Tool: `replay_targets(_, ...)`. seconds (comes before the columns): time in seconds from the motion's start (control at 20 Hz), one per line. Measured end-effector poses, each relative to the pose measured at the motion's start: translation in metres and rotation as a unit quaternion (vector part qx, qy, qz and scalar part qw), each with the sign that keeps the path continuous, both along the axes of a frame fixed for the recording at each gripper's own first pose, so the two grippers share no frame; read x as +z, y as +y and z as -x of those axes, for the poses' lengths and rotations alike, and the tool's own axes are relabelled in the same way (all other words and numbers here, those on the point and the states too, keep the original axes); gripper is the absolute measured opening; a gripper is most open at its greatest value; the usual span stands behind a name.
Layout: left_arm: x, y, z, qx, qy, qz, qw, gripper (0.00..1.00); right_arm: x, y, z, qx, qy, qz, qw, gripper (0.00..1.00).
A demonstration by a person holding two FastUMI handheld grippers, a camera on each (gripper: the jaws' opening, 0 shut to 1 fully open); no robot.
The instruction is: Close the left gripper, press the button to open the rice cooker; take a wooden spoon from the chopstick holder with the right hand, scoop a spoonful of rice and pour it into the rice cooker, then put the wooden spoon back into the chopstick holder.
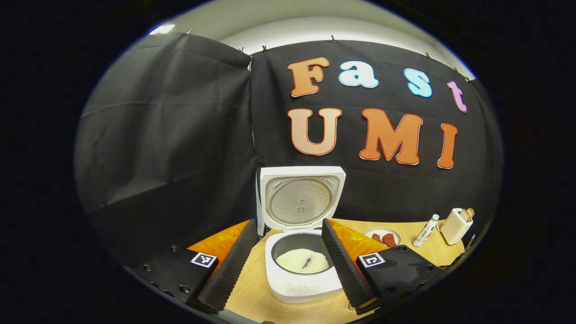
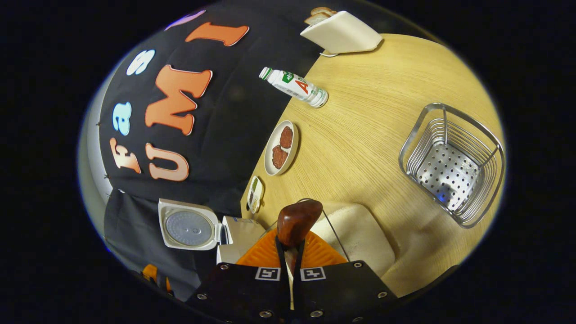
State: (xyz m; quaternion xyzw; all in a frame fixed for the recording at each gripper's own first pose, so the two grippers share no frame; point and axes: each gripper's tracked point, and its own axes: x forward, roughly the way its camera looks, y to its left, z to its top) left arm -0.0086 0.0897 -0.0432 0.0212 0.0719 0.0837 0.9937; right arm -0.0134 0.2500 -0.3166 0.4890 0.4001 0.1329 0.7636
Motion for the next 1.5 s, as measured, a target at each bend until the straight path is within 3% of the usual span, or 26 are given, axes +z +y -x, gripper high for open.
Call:
replay_targets(0.45,-0.002,0.01,-0.001,0.011,-0.005,0.005,1.0,0.99,0.019,-0.003,-0.009,-0.009,0.014,-0.032,0.999,0.02)
replay_targets(0.8,-0.007,0.03,0.001,0.027,-0.008,0.016,0.999,1.0,0.083,0.014,-0.03,0.007,-0.014,-0.05,0.999,0.02)
replay_targets(1.25,-0.021,0.061,0.02,0.05,-0.008,0.031,0.998,1.0,0.179,0.096,-0.062,0.07,-0.085,-0.06,0.992,0.02)
replay_targets(1.5,-0.022,0.065,0.025,0.046,-0.009,0.037,0.998,1.0,0.204,0.161,-0.072,0.109,-0.11,-0.06,0.986,0.02)
